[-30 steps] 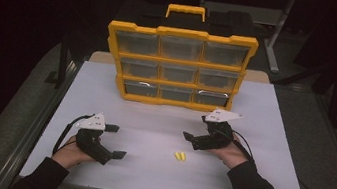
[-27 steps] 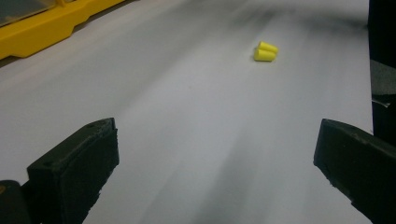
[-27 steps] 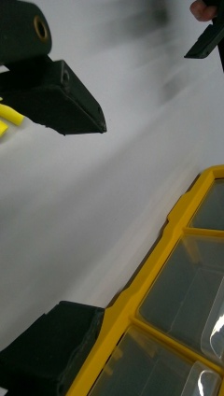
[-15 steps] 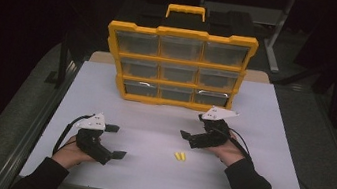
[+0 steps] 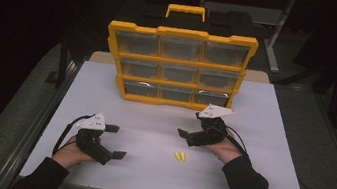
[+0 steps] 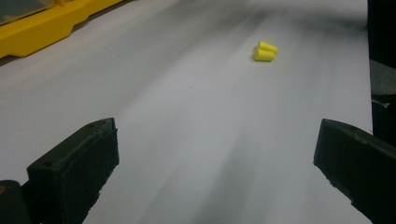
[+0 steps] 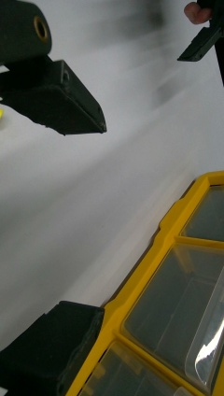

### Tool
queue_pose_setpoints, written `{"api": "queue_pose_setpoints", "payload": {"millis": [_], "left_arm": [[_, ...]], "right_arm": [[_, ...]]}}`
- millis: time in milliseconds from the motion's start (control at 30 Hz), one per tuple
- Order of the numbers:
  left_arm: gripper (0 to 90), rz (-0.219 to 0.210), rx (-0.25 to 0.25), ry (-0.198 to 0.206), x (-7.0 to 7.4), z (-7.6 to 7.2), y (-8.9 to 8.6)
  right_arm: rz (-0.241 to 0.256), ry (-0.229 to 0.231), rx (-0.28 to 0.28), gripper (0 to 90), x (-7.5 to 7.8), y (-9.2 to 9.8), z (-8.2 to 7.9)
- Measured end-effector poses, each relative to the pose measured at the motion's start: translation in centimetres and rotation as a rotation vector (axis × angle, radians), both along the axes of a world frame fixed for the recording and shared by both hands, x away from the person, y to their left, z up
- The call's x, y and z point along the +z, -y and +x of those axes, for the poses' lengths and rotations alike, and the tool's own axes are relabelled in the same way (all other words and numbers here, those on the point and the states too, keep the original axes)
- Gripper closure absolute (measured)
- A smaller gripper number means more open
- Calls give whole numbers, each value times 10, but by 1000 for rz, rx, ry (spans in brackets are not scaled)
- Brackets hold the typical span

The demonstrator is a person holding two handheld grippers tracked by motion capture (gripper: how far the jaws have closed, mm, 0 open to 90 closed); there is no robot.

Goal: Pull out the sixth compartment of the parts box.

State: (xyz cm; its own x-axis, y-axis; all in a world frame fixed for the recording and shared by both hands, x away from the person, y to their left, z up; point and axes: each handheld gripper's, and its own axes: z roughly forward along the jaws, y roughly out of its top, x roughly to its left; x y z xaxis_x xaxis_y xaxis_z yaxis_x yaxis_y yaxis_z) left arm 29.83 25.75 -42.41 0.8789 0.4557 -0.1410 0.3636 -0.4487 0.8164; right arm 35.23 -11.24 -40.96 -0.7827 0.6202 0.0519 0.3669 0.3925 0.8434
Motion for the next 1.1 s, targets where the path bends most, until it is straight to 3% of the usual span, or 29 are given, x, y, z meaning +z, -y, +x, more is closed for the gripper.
{"api": "queue_pose_setpoints", "payload": {"millis": [467, 1100], "left_arm": [[0, 0, -3, 0, 0, 0, 0], [0, -4, -4, -1, 0, 0, 0]], "right_arm": [[2, 6, -6, 87, 2, -7, 8], [3, -18, 11, 85, 2, -17, 16]]}}
